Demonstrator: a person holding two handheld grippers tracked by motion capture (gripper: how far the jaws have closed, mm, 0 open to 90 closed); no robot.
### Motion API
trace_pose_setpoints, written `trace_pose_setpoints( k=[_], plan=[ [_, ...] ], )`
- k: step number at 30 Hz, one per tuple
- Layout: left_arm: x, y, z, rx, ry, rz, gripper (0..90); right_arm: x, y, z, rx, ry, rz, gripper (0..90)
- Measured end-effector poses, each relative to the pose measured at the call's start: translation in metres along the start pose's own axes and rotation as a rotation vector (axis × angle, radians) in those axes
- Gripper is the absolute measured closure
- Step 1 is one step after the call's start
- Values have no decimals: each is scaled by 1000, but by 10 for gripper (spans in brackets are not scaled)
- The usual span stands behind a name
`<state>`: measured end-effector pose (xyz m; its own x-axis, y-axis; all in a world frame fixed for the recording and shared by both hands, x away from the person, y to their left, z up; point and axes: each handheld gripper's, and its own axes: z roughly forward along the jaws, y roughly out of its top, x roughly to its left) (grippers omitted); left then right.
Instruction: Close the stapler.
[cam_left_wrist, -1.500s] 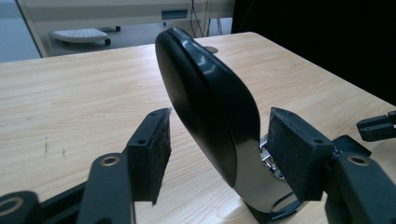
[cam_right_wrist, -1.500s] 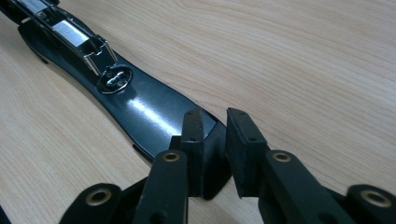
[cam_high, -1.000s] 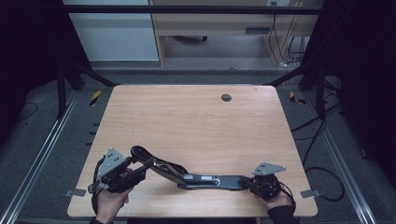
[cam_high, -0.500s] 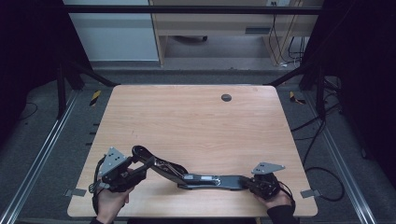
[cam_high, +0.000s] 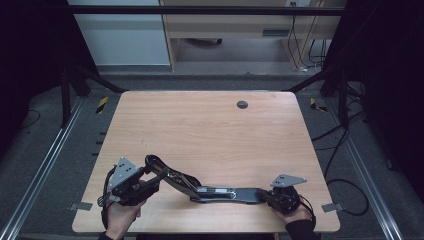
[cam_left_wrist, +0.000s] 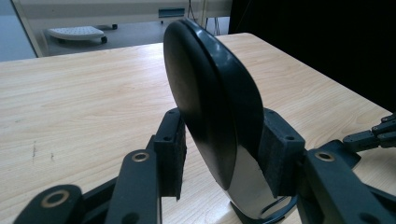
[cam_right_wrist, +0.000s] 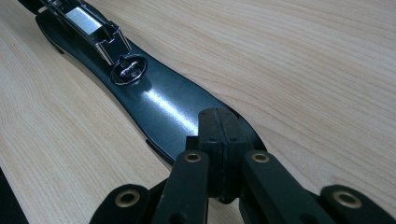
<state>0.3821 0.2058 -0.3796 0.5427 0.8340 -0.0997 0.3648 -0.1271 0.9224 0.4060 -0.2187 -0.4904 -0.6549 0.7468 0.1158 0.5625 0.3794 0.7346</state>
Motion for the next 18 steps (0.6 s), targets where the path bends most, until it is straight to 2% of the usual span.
trace_pose_setpoints(
  k=[18],
  plan=[
    [-10, 5, 3, -10, 4, 23, 561, 0, 0, 0, 2, 6, 19, 900]
  ],
)
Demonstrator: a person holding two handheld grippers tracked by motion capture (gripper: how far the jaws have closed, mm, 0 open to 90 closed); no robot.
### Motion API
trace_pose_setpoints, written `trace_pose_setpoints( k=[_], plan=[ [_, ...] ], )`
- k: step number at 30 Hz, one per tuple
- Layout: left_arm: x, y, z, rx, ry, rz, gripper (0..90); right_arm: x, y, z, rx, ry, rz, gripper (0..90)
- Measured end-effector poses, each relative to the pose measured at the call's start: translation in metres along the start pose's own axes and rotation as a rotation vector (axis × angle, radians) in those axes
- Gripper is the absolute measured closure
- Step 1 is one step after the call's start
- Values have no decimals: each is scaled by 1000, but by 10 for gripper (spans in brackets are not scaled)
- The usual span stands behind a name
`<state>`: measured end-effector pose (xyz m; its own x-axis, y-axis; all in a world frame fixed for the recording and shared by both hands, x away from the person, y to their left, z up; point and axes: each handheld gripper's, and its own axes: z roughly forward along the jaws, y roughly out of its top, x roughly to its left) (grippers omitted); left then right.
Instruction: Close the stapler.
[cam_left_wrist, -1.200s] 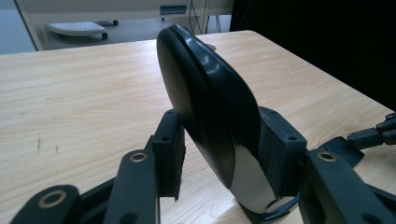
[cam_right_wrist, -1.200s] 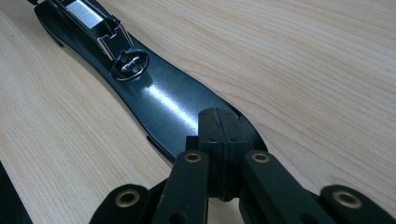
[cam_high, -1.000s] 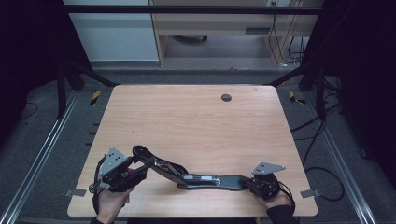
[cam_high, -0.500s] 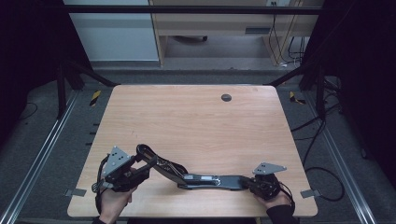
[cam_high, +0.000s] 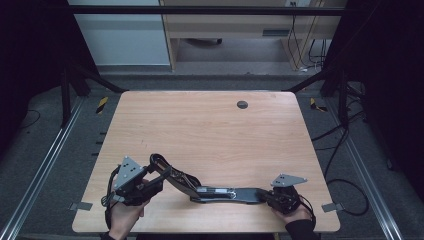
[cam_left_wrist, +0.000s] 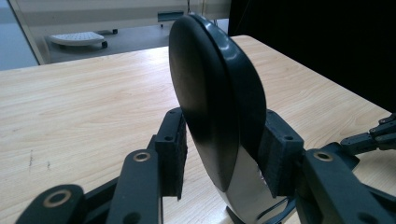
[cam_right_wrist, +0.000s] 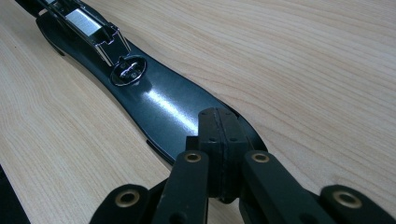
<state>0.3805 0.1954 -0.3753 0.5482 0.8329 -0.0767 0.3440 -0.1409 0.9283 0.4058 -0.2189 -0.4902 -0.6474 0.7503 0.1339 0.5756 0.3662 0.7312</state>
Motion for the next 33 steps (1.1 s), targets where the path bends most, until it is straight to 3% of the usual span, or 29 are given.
trace_pose_setpoints(
  k=[33],
  plan=[
    [-28, 11, 10, -16, 5, 70, 578, -1, 0, 0, 1, -2, 2, 900]
  ],
)
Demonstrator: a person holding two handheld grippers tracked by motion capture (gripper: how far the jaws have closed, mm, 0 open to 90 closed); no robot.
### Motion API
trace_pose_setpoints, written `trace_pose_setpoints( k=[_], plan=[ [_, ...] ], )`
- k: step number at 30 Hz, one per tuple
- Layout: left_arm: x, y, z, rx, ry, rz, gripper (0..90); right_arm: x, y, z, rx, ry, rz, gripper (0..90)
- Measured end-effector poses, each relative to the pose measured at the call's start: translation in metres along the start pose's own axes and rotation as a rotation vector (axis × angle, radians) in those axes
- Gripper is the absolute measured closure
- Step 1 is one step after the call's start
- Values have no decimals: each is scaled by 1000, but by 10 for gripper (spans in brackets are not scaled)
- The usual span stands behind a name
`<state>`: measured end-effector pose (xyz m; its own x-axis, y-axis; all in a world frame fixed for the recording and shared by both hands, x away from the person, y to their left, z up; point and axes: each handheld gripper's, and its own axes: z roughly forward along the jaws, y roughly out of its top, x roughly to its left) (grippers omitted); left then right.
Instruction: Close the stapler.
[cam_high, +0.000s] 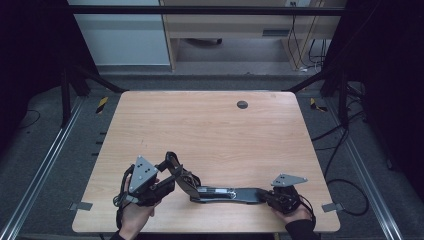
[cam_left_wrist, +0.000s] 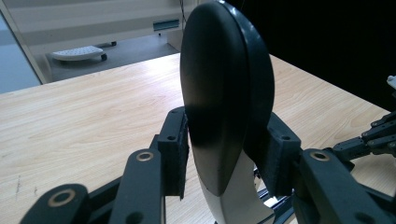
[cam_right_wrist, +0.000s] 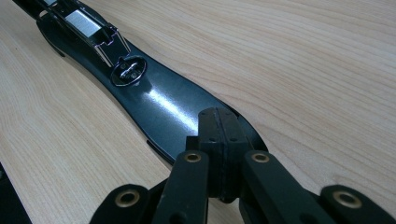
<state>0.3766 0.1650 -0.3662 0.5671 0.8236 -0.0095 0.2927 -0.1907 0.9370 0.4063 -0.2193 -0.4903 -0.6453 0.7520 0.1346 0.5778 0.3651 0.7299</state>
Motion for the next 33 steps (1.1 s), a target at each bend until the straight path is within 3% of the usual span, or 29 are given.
trace_pose_setpoints(
  k=[33],
  plan=[
    [-27, 8, 12, -2, 39, 77, 582, 0, 0, 0, 1, -1, 3, 900]
  ],
)
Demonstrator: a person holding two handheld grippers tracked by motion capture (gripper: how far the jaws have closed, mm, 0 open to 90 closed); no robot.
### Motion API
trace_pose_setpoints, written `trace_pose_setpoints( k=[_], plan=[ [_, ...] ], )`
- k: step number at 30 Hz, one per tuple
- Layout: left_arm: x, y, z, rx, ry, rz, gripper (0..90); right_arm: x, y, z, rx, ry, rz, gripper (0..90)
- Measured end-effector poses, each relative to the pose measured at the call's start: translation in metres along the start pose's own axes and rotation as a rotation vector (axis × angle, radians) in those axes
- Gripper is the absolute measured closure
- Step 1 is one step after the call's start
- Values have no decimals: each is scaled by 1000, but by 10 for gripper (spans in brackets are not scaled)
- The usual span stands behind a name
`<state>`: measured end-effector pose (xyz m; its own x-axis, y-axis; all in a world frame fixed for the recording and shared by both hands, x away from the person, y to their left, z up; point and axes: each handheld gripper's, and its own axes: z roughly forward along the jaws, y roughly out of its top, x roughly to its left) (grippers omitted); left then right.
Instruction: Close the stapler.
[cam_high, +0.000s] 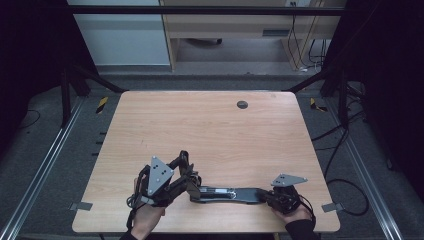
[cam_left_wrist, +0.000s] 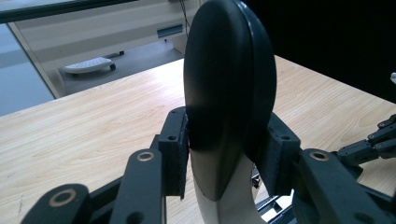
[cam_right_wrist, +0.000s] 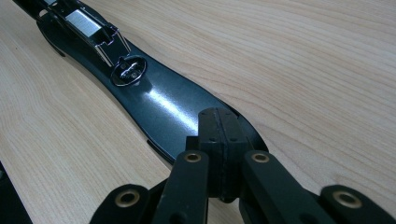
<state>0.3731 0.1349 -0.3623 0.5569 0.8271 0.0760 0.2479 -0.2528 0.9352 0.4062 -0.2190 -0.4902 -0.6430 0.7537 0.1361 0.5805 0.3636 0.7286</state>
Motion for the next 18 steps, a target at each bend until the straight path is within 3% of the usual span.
trace_pose_setpoints(
  k=[14, 18],
  plan=[
    [-9, 3, 5, -2, 11, 30, 581, 0, 0, 0, -2, -2, -9, 900],
    [-12, 4, 7, -10, 19, 55, 581, 0, 0, 0, -2, -2, -8, 900]
  ],
)
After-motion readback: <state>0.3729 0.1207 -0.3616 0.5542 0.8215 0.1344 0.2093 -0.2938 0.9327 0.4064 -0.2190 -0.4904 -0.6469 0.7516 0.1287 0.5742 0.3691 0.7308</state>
